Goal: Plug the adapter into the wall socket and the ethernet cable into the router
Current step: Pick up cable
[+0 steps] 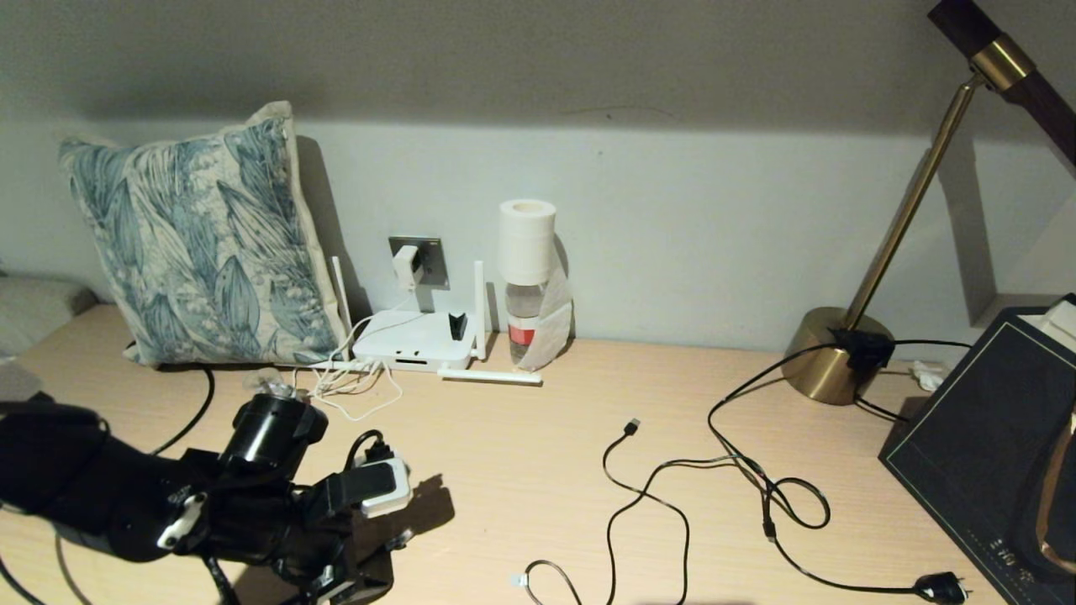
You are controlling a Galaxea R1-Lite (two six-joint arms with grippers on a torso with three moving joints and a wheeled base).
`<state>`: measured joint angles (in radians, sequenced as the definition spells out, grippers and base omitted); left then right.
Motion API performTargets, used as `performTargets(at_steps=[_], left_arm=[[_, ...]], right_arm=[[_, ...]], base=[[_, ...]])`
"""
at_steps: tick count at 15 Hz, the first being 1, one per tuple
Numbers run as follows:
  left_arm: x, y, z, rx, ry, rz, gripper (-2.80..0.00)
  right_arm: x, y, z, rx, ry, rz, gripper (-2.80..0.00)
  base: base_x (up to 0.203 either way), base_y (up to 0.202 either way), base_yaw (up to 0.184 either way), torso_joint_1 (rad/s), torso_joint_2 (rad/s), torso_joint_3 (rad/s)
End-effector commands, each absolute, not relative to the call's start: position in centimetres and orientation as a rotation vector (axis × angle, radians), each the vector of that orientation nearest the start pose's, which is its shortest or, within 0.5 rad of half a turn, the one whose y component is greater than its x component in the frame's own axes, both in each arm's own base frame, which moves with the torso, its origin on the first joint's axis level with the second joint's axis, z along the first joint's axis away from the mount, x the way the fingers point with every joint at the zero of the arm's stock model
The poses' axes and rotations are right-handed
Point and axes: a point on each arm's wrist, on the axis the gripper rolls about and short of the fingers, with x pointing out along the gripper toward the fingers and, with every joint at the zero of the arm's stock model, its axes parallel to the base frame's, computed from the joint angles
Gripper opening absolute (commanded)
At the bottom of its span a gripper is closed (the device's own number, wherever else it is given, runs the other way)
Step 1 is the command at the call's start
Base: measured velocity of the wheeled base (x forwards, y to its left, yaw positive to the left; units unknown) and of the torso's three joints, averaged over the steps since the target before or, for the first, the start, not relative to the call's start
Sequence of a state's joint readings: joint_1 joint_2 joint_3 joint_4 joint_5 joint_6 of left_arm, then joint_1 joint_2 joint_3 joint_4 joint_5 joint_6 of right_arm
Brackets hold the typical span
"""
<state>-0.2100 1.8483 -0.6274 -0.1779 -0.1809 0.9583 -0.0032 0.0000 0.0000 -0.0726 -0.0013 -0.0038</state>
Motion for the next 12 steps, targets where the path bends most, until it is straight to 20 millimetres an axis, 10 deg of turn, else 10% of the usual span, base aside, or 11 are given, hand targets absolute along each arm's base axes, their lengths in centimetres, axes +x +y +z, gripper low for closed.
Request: performTargets(at_steps=[1, 12], left_arm=[[25.91, -5.95, 6.11, 0.873, 0.793, -0.833, -2.80], [25.68, -6.07, 6.16, 0.841, 0.765, -0.882, -2.80]], right_arm=[[-2.10, 0.00, 7.58, -0.005, -0.048, -0.005, -2.80], [-2.10, 0.00, 7.58, -0.005, -0.048, -0.005, -2.80]], base=[[0.000, 0.000, 0.000, 0.000, 0.00, 0.000], [0.000, 0.000, 0.000, 0.000, 0.00, 0.000]])
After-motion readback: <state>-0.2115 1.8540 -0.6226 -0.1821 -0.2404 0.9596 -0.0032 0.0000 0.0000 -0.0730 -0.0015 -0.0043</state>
